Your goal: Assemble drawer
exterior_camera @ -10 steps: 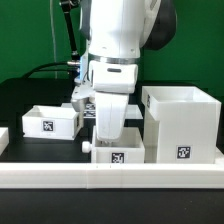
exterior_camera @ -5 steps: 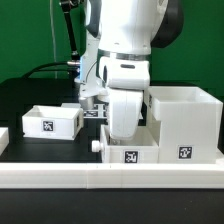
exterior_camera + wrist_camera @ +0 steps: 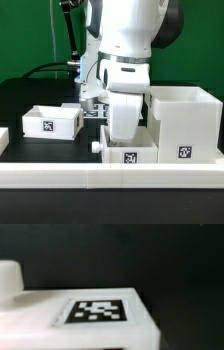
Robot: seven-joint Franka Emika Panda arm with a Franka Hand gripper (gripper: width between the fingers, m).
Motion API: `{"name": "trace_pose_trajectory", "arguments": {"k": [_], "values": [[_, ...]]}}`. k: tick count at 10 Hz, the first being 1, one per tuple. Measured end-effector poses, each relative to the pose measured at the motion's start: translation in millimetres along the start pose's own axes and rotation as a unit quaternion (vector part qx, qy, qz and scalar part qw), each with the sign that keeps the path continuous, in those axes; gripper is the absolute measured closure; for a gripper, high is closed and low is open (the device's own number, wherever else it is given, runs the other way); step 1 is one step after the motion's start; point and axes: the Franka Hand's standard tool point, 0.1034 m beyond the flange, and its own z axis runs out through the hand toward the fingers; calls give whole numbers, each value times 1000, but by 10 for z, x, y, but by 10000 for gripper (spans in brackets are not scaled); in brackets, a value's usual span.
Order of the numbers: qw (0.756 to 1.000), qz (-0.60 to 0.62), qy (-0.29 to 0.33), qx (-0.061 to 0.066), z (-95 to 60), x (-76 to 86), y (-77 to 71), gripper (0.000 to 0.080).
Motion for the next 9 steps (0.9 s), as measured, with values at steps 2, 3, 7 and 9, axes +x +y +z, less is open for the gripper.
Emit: {"name": "trace_pose_trajectory", "arguments": {"k": [2,3,7,9], "values": [[1000,0,0,0,4,-14,-5,757],[1000,1,0,0,4,-15,-3,757],[1000,-8,3,-5,-16,95,14,757],[1000,-8,3,-6,-29,94,24,757]]}}
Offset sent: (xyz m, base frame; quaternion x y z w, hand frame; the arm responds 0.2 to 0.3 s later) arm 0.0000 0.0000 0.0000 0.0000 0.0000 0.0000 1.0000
